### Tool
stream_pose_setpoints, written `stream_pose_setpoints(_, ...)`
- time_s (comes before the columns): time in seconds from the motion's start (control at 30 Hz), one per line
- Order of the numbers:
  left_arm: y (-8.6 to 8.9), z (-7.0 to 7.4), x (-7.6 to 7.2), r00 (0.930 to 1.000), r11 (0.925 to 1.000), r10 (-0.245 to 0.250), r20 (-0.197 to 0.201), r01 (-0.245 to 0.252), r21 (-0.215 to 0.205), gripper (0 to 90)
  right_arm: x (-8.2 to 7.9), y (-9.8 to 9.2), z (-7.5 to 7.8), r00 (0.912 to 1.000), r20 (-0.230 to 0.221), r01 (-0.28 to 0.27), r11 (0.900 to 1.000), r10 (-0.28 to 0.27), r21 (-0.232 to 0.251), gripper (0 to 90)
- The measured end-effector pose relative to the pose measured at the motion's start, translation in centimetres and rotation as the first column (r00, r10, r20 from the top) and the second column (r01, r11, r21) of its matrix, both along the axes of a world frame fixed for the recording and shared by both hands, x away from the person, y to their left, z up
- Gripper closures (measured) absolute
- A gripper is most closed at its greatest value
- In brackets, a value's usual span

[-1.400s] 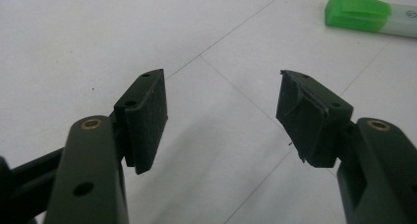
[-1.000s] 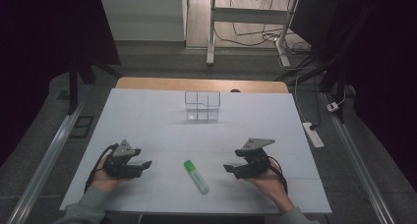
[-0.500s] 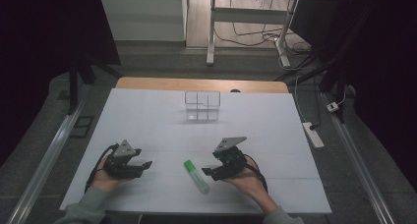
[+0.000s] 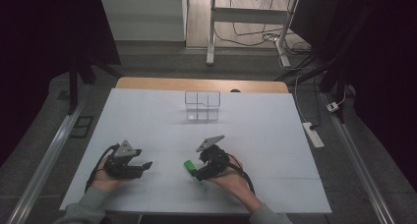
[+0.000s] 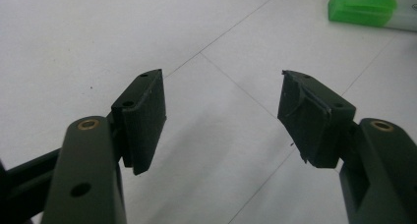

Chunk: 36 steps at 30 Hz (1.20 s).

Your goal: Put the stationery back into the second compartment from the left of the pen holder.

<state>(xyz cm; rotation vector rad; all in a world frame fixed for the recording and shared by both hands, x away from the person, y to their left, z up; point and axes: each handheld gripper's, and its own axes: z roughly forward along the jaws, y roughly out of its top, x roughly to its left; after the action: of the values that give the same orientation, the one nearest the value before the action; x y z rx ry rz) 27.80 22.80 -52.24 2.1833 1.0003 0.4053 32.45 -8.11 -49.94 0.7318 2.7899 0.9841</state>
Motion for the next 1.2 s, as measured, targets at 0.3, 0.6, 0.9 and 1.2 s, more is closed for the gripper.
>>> stream_pose_setpoints(0.3, 0.0, -0.1, 0.0, 1.0, 1.0, -0.003, -0.002, 0.003, 0.006, 34.4, 0.4, 2.0, -1.2, 0.9995, -0.03, 0.004, 0.999, -0.006, -0.049, 29.8)
stream_pose_setpoints(0.6, 0.4, -0.1, 0.1, 0.9999, 0.9999, 0.011, -0.002, -0.011, 0.003, 33.9, 0.7, 3.1, -1.9, 0.9998, 0.002, 0.019, 0.994, -0.019, -0.11, 36.9)
stream_pose_setpoints(0.9, 0.4, -0.1, 0.1, 0.9999, 0.9999, 0.01, -0.001, -0.01, 0.006, 33.9, 0.6, 3.3, -1.7, 0.9981, 0.039, 0.052, 0.988, -0.047, -0.148, 62.3)
stream_pose_setpoints(1.2, 0.4, -0.2, 0.1, 1.0, 0.9999, 0.009, -0.003, -0.009, 0.009, 33.9, 0.7, 3.2, -1.6, 0.9981, 0.045, 0.049, 0.987, -0.042, -0.155, 67.0)
